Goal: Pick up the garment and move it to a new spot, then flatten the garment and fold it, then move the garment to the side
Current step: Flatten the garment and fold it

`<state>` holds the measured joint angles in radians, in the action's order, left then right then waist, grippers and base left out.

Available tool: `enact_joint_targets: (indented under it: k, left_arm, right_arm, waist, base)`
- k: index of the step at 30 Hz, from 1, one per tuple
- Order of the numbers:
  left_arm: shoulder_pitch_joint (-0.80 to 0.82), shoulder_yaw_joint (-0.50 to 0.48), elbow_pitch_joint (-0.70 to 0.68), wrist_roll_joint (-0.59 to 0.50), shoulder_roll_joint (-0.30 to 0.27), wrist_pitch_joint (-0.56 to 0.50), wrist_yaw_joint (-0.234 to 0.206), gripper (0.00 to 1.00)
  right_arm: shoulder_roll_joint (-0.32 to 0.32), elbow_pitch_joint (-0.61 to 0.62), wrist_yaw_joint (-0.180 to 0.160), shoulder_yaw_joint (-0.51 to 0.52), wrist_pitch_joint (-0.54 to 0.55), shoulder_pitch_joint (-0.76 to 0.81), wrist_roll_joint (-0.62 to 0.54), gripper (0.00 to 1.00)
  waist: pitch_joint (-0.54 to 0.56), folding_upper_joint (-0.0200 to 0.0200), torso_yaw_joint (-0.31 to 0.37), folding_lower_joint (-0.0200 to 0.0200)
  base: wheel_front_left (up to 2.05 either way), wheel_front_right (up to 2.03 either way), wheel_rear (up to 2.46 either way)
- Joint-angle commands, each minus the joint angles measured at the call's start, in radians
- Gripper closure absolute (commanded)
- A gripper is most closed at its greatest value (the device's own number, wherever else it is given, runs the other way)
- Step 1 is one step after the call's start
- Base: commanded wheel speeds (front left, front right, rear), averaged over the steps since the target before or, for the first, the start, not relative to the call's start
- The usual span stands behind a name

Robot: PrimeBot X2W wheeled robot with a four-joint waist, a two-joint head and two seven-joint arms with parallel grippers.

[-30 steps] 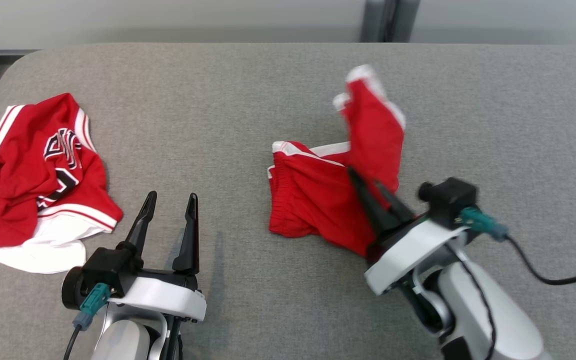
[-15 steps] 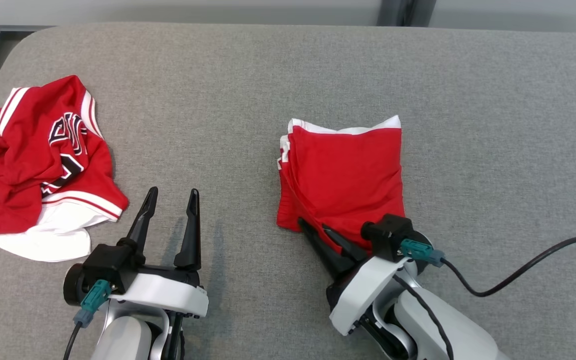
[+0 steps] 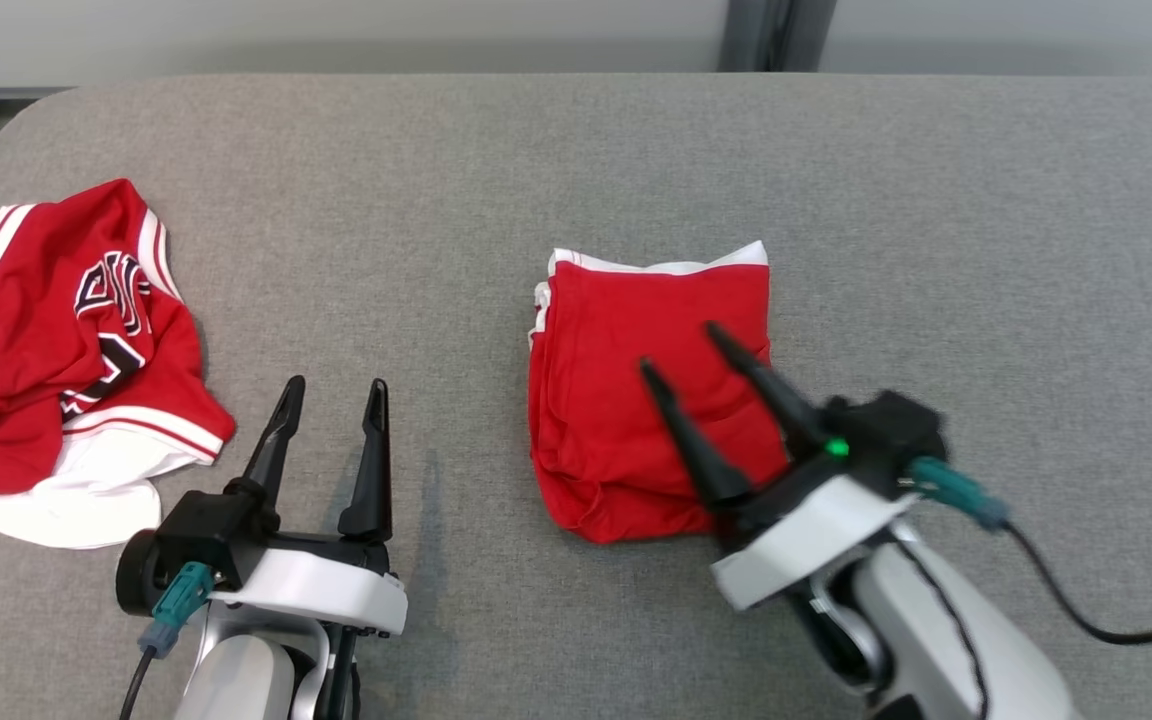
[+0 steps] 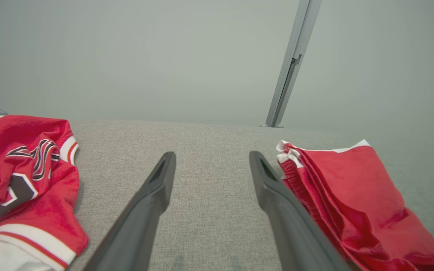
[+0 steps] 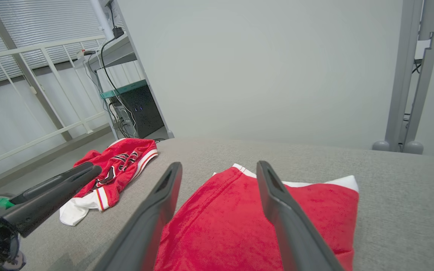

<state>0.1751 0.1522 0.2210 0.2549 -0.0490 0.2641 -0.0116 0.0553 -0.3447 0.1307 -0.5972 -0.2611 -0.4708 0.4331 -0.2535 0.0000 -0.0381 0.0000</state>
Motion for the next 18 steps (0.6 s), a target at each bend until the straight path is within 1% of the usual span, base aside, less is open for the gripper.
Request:
enact_joint_targets:
  k: [1,6,10,11,12,15,18]
  left_arm:
    - [-0.002,-0.01,-0.006,-0.01,-0.004,0.0,-0.005,0.0]
    - [-0.02,-0.034,-0.021,-0.027,-0.011,0.0,-0.007,0.0]
    - [-0.034,-0.054,-0.027,-0.028,-0.02,0.0,-0.005,0.0]
    - [-0.041,-0.058,-0.028,-0.029,-0.021,0.0,-0.004,0.0]
    - [-0.041,-0.058,-0.028,-0.029,-0.021,0.0,-0.004,0.0]
    - [-0.059,-0.066,-0.031,-0.035,-0.03,0.0,-0.007,0.0]
    - [-0.081,-0.067,-0.037,-0.045,-0.042,0.0,-0.009,0.0]
  right_arm:
    - [0.013,0.032,0.0,0.076,-0.005,0.047,-0.031,0.0]
    - [0.019,0.092,0.0,0.281,-0.005,0.146,-0.099,0.0]
    - [0.021,0.121,0.0,0.415,-0.005,0.22,-0.143,0.0]
    - [0.02,0.127,0.0,0.441,-0.005,0.237,-0.153,0.0]
    - [0.02,0.127,0.0,0.441,-0.005,0.237,-0.153,0.0]
    - [0.021,0.14,0.0,0.503,-0.005,0.28,-0.181,0.0]
    - [0.02,0.155,0.0,0.542,-0.001,0.318,-0.206,0.0]
  waist:
    - [0.009,0.0,0.01,0.0]
    - [0.033,0.0,0.029,0.0]
    - [0.056,0.0,0.038,0.0]
    - [0.062,0.0,0.04,0.0]
    - [0.062,0.0,0.04,0.0]
    - [0.08,0.0,0.044,0.0]
    - [0.1,0.0,0.045,0.0]
  base:
    - [0.0,0.0,0.0]
    - [0.0,0.0,0.0]
    - [0.0,0.0,0.0]
    - [0.0,0.0,0.0]
    - [0.0,0.0,0.0]
    - [0.0,0.0,0.0]
    - [0.0,0.0,0.0]
